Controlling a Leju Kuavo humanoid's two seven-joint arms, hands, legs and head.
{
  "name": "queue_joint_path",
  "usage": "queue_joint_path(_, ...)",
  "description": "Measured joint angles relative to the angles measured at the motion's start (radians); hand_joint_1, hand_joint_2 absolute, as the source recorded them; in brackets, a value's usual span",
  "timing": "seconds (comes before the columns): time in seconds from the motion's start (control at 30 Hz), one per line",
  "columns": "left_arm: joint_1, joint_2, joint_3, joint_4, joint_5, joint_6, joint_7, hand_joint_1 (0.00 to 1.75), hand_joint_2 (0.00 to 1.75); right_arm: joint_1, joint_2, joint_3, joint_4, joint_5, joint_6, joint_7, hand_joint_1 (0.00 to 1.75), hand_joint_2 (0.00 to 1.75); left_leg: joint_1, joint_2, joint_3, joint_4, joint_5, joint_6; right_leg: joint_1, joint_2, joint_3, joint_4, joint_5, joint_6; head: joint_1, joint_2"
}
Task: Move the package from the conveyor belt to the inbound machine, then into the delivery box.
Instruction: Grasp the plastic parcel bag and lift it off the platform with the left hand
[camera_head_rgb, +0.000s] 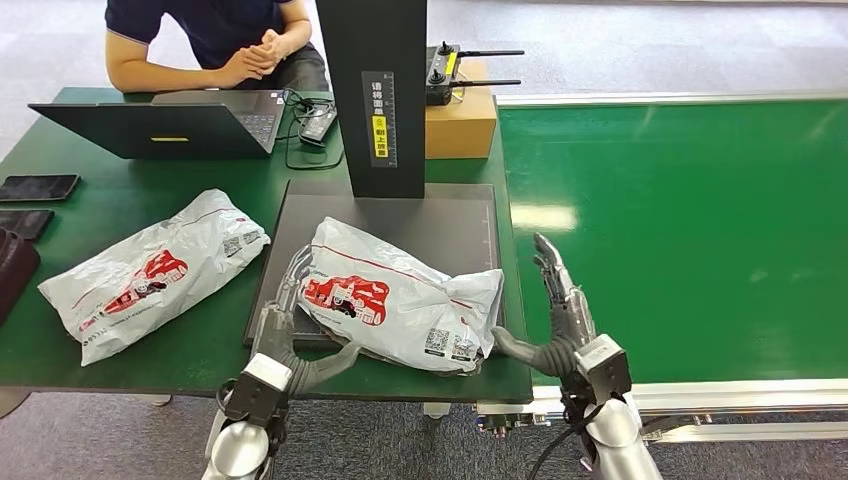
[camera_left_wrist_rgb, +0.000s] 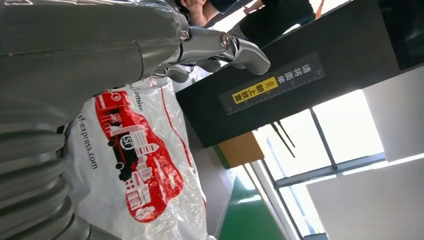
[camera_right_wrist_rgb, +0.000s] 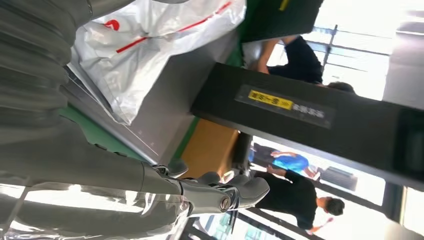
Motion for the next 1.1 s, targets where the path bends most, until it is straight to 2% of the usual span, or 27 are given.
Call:
queue_joint_path(0.27,-0.053,0.009,-0.015,0.020,-0.066,0.013,0.029,0.00,1.75,0.107,0.026,-0.078,-0.143,-0.074,0.060,0.000,0.00,1.75,0.000,0.000,0.000,0.000,0.000,0.000,0.000,0.000,0.000,0.000,0.000,0.000,0.000,0.000)
queue_joint_path(0.5,-0.128,0.035,-0.020,0.075,-0.178,0.092,0.075,0.00,1.75,0.161,0.029,-0.097,-0.203,-0.113,0.098,0.000,0.00,1.75,0.000,0.000,0.000,0.000,0.000,0.000,0.000,0.000,0.000,0.000,0.000,0.000,0.000,0.000)
queue_joint_path(0.77,-0.270,0.074,-0.058,0.237,-0.317,0.112,0.151,0.00,1.75,0.180,0.031,-0.101,-0.224,-0.113,0.104,0.000,0.00,1.75,0.000,0.000,0.000,0.000,0.000,-0.001,0.000,0.000,0.000,0.000,0.000,0.000,0.000,0.000)
queue_joint_path(1.1,-0.481,0.112,-0.108,0.552,-0.432,0.022,0.253,0.00,1.75,0.179,0.031,-0.101,-0.225,-0.117,0.104,0.000,0.00,1.75,0.000,0.000,0.000,0.000,0.000,-0.001,0.000,0.000,0.000,0.000,0.000,0.000,0.000,0.000)
